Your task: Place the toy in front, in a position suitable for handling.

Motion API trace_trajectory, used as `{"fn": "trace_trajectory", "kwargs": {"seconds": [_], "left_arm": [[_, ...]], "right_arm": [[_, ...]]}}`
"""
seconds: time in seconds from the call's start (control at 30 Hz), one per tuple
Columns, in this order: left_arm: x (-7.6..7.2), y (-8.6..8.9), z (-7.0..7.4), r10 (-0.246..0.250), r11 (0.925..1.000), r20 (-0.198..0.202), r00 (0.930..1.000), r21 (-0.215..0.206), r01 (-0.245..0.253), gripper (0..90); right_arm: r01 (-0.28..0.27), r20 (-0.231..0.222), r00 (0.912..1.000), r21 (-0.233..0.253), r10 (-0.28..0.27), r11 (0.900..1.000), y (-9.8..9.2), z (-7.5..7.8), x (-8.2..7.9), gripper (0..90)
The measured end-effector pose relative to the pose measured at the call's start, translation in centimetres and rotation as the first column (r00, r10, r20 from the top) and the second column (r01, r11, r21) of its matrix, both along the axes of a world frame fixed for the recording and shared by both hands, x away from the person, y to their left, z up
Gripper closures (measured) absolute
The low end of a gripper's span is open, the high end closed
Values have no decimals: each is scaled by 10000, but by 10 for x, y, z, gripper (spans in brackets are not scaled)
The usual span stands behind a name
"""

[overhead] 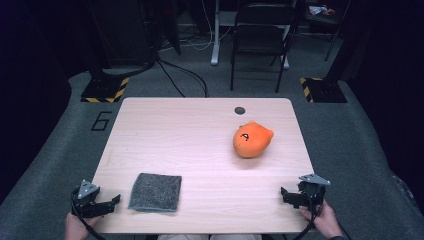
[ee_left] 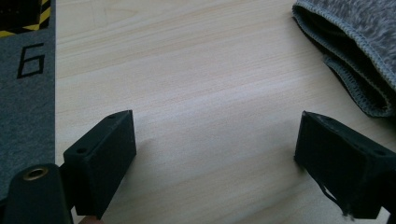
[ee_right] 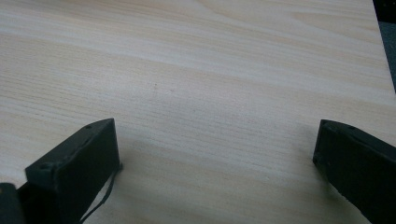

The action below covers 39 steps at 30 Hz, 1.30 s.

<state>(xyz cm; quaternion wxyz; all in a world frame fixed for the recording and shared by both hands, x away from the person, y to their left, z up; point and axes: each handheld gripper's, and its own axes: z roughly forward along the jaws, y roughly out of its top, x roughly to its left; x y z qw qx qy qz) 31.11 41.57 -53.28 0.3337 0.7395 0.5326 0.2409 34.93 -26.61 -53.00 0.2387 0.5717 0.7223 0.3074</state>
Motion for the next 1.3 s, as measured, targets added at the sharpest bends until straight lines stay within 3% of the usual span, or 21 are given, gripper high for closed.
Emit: {"fn": "trace_trajectory", "kwargs": {"seconds": [0.37, 0.8, 1.0, 1.13, 1.3], "left_arm": [[0, 0, 0, 7, 10000, 19, 10000, 4, -7, 121], [0, 0, 0, 20, 10000, 25, 10000, 16, -21, 121], [0, 0, 0, 46, 10000, 0, 10000, -7, -46, 120], [0, 0, 0, 57, 10000, 3, 10000, -11, -57, 120], [0, 0, 0, 67, 10000, 7, 10000, -9, -67, 121]], "right_arm": [[-635, -60, 9980, -119, 635, 9979, -5, 1, 2, 0], [-1005, -895, 9911, -183, 984, 9948, -5, 7, 5, 0], [-1155, -1193, 9869, -496, 1089, 9921, -3, 11, 6, 16], [-1333, -786, 9887, -745, 1275, 9883, 2, 23, 5, 32], [-1710, -421, 9849, -810, 1681, 9819, 12, 43, 7, 30]]}}
